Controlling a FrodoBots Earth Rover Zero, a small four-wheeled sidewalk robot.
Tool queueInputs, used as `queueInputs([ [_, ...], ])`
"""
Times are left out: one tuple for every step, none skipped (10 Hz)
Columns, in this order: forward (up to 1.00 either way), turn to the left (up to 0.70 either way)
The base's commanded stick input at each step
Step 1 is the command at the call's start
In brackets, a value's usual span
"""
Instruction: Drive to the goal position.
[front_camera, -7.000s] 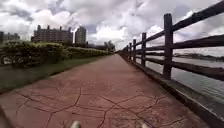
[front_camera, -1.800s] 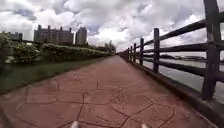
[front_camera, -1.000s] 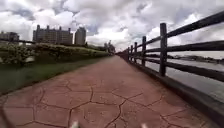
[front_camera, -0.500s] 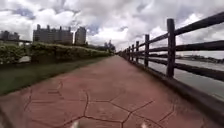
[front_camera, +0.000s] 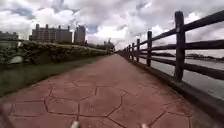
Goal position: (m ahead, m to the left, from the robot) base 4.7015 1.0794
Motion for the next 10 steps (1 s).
queueInputs([
  [0.70,0.00],
  [0.70,0.00],
  [0.70,0.00],
  [0.70,0.00],
  [0.70,0.00],
  [0.70,0.00],
  [0.70,0.00],
  [0.70,0.00],
  [0.70,0.00],
  [0.70,0.00],
])
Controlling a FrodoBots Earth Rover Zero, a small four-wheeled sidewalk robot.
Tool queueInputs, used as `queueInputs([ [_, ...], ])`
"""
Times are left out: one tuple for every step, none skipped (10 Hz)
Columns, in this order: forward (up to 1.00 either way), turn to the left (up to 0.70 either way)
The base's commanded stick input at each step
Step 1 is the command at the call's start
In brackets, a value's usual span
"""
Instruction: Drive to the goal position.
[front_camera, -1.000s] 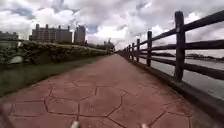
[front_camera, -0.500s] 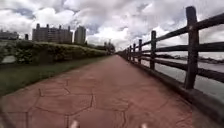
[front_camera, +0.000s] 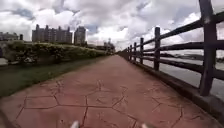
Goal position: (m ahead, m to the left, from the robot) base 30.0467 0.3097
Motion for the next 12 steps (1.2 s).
queueInputs([
  [0.70,0.00],
  [0.70,0.00],
  [0.70,0.00],
  [0.70,0.00],
  [0.70,0.00],
  [0.70,0.00],
  [0.70,0.00],
  [0.70,0.00],
  [0.70,0.00],
  [0.70,0.00],
  [0.70,0.00],
  [0.70,0.00],
])
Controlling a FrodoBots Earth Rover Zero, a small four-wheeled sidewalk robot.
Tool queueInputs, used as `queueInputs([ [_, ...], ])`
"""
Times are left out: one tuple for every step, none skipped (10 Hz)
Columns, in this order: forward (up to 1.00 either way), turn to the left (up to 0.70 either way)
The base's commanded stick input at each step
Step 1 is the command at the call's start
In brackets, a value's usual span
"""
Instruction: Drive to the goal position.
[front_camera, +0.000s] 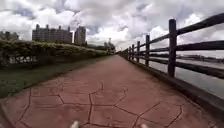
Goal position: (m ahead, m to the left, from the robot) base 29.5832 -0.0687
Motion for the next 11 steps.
queueInputs([
  [0.70,0.00],
  [0.70,0.00],
  [0.70,-0.35],
  [0.70,-0.35],
  [0.70,-0.22],
  [0.70,0.00],
  [0.70,0.00],
  [0.70,0.00],
  [0.70,0.00],
  [0.70,0.00],
  [0.70,0.00],
])
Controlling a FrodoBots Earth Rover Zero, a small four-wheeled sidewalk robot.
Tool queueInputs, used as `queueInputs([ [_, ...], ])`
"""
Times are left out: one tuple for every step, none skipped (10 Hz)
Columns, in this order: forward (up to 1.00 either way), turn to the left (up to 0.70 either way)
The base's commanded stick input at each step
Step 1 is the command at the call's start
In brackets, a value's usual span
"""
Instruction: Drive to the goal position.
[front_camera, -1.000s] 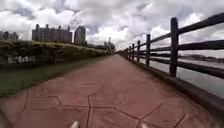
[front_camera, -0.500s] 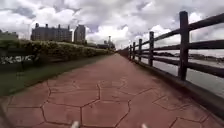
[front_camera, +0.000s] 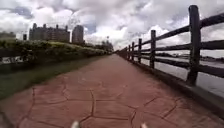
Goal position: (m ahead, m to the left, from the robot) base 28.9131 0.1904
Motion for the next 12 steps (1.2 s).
queueInputs([
  [0.70,0.00],
  [0.70,0.00],
  [0.70,0.00],
  [0.70,0.06],
  [0.70,0.07],
  [0.70,0.06],
  [0.70,0.00],
  [0.70,0.00],
  [0.70,0.00],
  [0.70,0.00],
  [0.70,0.00],
  [0.70,0.00],
])
